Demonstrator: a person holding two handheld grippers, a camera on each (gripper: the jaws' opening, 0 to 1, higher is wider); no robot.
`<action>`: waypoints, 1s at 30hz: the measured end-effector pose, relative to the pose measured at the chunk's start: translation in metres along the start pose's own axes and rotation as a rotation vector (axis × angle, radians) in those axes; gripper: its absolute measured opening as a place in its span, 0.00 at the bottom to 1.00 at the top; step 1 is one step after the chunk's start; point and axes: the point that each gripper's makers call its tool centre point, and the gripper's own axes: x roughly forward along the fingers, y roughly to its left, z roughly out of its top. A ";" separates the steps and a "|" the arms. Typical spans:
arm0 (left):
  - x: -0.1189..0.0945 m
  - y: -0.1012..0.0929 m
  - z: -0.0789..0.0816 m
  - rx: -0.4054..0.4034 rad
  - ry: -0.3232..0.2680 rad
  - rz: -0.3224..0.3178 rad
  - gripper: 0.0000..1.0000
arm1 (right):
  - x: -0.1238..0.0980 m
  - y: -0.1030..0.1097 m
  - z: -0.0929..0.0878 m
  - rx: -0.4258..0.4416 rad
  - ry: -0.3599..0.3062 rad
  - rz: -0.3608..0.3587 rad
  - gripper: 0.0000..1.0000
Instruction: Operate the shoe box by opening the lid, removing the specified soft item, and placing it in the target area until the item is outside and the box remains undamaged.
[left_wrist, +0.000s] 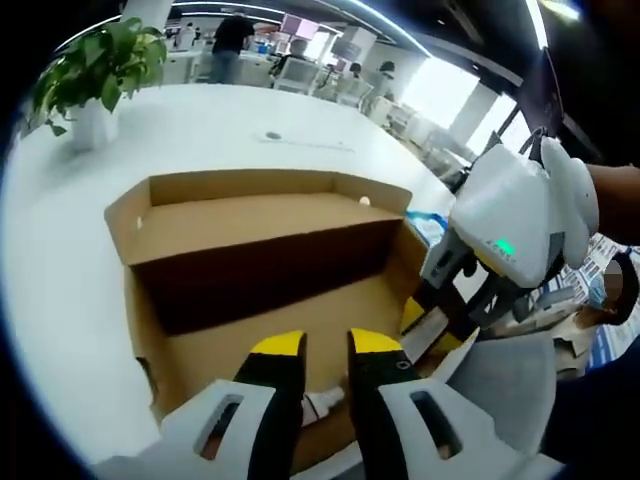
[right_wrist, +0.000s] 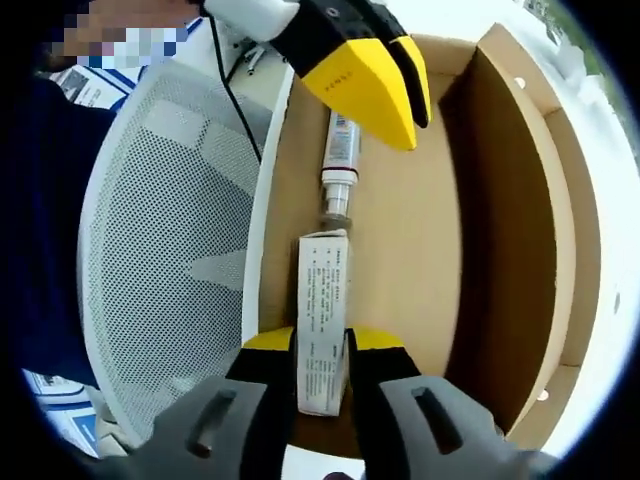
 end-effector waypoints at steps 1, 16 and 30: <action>0.000 -0.001 0.000 -0.002 0.000 -0.002 0.13 | 0.001 0.000 0.000 0.002 -0.002 0.001 0.19; 0.000 0.002 0.000 -0.002 0.004 0.003 0.13 | 0.028 -0.013 -0.005 -0.007 0.006 -0.048 0.20; 0.002 0.003 -0.001 -0.003 0.013 0.000 0.13 | 0.030 -0.017 -0.005 -0.008 -0.012 -0.041 0.19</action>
